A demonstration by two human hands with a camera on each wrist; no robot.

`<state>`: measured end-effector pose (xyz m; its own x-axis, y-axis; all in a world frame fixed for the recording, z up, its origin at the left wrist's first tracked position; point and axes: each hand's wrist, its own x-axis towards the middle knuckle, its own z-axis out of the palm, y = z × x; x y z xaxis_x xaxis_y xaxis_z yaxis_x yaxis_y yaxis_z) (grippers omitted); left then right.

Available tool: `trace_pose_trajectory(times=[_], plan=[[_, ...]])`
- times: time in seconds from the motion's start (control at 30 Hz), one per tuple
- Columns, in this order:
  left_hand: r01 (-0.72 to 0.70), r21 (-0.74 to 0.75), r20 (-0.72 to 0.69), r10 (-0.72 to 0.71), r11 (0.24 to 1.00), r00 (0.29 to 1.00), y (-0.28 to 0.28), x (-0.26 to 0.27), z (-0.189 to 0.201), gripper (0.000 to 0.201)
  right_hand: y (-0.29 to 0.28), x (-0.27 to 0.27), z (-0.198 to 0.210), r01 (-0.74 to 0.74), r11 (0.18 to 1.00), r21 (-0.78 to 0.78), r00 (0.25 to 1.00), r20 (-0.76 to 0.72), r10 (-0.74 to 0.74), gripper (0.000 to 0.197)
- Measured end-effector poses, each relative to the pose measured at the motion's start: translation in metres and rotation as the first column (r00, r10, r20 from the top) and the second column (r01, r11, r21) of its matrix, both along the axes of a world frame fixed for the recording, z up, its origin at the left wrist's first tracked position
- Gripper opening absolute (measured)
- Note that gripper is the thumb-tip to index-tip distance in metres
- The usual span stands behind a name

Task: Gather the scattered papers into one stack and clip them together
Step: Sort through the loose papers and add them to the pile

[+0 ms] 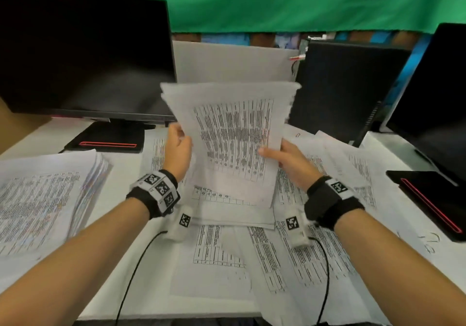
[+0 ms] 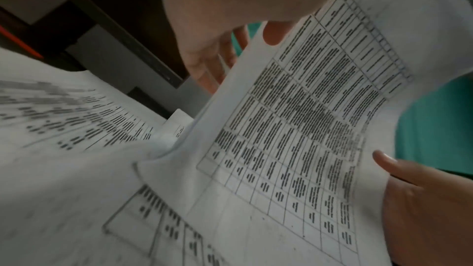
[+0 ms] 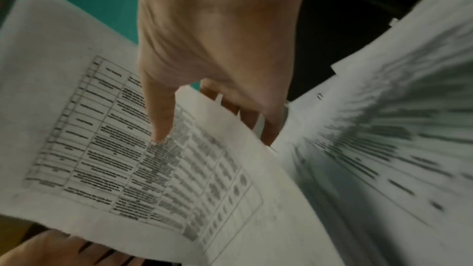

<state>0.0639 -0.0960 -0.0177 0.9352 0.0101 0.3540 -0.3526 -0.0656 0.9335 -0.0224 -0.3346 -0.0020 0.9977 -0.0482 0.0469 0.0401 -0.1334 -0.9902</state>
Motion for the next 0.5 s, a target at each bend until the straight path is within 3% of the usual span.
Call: trace_pose_trajectory(times=[0.07, 0.13, 0.23, 0.33, 0.4, 0.43, 0.5], plan=[[0.026, 0.034, -0.036, -0.024, 0.999, 0.999, -0.009, 0.002, -0.007, 0.012, 0.009, 0.0, -0.009, -0.014, 0.999, 0.043, 0.999, -0.032, 0.015, 0.058], [0.03, 0.017, 0.115, -0.032, 0.999, 0.993, -0.023, -0.003, 0.008, 0.021, 0.02, 0.006, -0.001, 0.058, 0.995, 0.077, 0.997, 0.045, -0.061, 0.059], [-0.015, -0.117, 0.282, 0.048, 0.993, 0.958, -0.037, -0.008, 0.05, 0.027, 0.032, 0.017, 0.028, 0.151, 0.973, 0.175, 0.972, 0.155, -0.178, 0.046], [-0.186, -0.047, 0.306, 0.191, 0.981, 0.933, -0.025, 0.005, 0.072, 0.011, 0.032, 0.023, 0.043, 0.184, 0.966, 0.182, 0.965, 0.153, -0.213, 0.028], [-0.21, 0.161, 0.151, 0.186, 0.964, 0.971, -0.007, 0.024, 0.063, 0.012, 0.029, 0.025, 0.028, 0.214, 0.964, 0.156, 0.972, 0.065, -0.227, 0.032], [-0.157, 0.281, 0.022, 0.158, 0.947, 0.987, 0.003, 0.033, 0.05, 0.015, 0.028, 0.027, 0.014, 0.227, 0.962, 0.149, 0.973, -0.001, -0.229, 0.037], [-0.052, 0.433, -0.293, 0.195, 0.9, 0.936, 0.032, 0.049, 0.013, 0.01, 0.029, 0.03, -0.012, 0.25, 0.964, 0.094, 0.963, -0.126, -0.237, 0.044]])
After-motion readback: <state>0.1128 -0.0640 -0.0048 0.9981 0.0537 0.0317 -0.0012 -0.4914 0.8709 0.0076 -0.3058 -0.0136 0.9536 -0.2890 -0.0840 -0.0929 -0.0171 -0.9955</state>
